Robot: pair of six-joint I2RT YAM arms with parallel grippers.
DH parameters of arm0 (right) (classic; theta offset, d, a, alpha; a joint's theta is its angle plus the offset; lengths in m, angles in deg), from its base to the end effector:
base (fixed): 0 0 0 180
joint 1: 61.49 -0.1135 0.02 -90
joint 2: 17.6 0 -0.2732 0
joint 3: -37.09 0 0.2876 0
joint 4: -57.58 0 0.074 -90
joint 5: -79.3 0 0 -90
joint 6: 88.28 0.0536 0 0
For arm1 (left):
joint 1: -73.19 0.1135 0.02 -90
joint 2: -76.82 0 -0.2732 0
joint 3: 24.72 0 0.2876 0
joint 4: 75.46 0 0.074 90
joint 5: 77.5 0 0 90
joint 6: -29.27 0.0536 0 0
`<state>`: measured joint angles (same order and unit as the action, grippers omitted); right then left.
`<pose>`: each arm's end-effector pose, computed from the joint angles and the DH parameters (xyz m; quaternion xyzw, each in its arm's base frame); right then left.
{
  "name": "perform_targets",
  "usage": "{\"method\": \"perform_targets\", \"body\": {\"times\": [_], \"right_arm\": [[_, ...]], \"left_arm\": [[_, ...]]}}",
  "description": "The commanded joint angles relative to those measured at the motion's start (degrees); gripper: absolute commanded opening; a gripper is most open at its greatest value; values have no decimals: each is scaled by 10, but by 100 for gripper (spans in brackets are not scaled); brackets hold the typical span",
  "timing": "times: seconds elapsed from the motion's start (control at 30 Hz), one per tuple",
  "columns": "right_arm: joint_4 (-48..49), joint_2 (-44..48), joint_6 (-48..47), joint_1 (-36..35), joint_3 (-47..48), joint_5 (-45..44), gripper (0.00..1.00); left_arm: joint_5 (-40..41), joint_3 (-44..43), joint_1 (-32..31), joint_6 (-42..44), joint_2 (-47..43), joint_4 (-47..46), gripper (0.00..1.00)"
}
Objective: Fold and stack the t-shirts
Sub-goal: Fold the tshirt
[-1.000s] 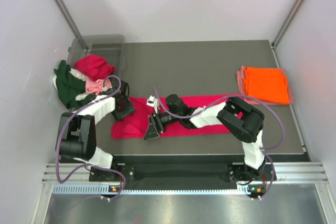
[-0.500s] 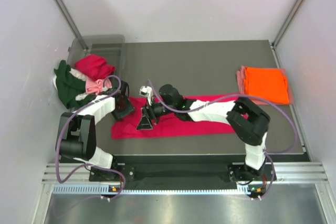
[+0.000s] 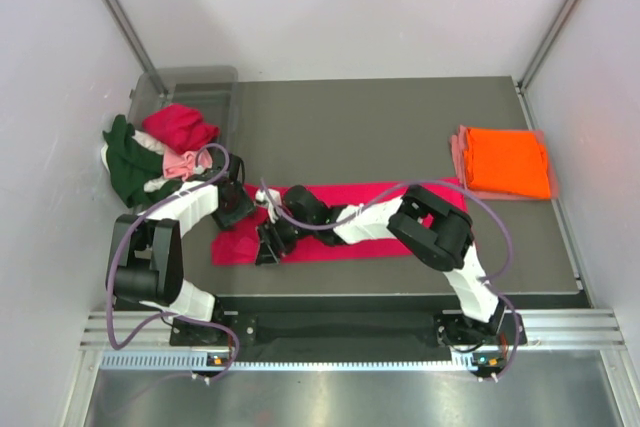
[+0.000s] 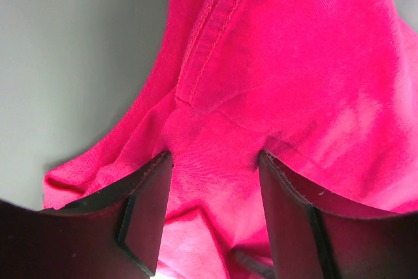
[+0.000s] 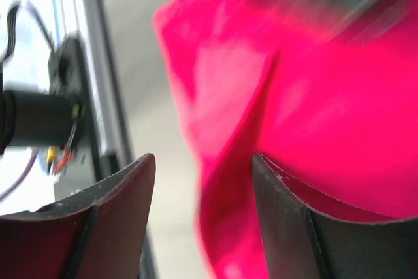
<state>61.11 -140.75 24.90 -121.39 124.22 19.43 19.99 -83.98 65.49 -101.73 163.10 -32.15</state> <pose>0.2292 0.4491 0.1085 -0.3853 0.7641 0.4786 0.1966 0.2995 -0.0334 0.1357 -0.2924 0.9388 -0.0116 0.1818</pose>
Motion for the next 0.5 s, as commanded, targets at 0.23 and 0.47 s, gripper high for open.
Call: {"method": "perform_targets", "body": {"times": [0.23, 0.47], "right_arm": [[138, 154, -19, -71, -151, 92, 61], [29, 245, -54, -40, -173, -1, 61]], "left_arm": [[0, 2, 7, 3, 0, 9, 60], [-49, 19, 6, 14, -29, -5, 59]]}}
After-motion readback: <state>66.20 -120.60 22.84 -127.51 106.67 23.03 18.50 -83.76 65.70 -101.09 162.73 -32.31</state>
